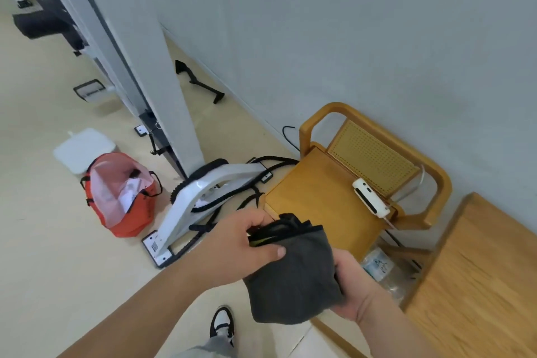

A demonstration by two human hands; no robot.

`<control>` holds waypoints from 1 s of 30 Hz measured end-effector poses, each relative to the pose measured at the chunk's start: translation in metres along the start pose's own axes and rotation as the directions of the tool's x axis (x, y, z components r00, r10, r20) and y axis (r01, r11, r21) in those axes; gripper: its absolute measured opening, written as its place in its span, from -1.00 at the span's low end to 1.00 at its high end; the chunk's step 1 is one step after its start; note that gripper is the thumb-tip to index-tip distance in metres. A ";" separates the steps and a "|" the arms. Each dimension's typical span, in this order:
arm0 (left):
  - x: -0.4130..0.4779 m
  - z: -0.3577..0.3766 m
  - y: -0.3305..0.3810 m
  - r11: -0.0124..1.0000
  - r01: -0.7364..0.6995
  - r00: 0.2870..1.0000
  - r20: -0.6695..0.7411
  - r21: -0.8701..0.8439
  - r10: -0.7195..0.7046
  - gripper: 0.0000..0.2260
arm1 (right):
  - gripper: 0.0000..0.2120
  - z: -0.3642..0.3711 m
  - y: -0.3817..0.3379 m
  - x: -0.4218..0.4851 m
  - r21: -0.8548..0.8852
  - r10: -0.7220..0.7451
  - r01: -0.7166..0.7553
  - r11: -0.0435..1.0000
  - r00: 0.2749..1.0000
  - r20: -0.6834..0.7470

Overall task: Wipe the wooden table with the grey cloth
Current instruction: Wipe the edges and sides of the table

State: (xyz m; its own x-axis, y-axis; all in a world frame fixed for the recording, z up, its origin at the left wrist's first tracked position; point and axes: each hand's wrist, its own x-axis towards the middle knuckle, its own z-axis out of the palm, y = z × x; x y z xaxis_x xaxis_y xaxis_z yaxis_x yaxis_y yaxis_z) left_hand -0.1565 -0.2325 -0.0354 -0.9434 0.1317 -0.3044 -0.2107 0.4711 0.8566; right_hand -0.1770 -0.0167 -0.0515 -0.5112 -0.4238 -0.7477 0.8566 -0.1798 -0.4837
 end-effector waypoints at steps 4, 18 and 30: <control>0.017 -0.046 -0.030 0.958 0.160 0.983 0.127 -0.236 -0.133 -0.67 | -0.87 0.040 -0.015 0.035 -0.028 0.057 -0.056 0.998 0.998 0.034; 0.054 -0.065 -0.043 0.811 0.449 0.893 0.189 -0.375 -0.408 -0.73 | -0.64 0.080 -0.058 0.112 -0.371 0.081 -0.118 0.921 0.990 -0.115; 0.112 0.150 -0.001 0.828 0.505 0.832 0.390 -0.242 -0.393 -0.72 | -0.83 -0.141 -0.017 0.050 -0.706 -0.407 -0.340 0.622 0.629 -0.662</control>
State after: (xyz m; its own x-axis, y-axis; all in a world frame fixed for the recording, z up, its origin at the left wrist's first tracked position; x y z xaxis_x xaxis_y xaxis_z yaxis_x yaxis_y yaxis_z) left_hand -0.2237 -0.0874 -0.1326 -0.6025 0.2645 -0.7530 -0.7130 0.2456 0.6567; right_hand -0.2268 0.0903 -0.1444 -0.7172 0.3941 -0.5747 0.6564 0.6588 -0.3675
